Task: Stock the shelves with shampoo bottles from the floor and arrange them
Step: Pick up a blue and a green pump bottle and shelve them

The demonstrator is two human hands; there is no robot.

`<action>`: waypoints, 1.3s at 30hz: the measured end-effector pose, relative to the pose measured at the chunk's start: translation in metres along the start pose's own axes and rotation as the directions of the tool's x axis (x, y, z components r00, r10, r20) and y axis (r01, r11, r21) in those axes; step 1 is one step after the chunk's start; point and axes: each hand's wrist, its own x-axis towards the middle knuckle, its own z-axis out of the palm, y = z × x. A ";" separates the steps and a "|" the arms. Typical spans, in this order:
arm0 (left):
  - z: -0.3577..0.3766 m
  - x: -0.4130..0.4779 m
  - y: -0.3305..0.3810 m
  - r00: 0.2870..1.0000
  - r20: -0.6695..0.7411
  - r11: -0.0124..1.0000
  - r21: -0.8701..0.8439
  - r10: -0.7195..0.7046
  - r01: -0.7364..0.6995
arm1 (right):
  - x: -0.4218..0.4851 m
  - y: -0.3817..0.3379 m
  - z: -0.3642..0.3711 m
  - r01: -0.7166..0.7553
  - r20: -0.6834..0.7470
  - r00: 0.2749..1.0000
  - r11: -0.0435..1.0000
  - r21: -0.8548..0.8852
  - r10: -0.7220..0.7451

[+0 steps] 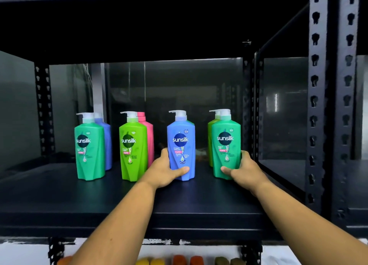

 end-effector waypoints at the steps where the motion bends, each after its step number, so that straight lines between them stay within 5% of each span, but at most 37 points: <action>1: 0.000 -0.001 0.000 1.000 0.001 1.000 -0.002 -0.005 0.005 | -0.001 -0.001 0.000 -0.009 0.001 1.000 1.000 0.001 0.009; 39: -0.003 0.002 -0.020 0.985 0.135 0.994 0.025 -0.111 0.108 | 0.003 0.005 -0.001 0.010 0.040 0.999 0.998 -0.057 -0.008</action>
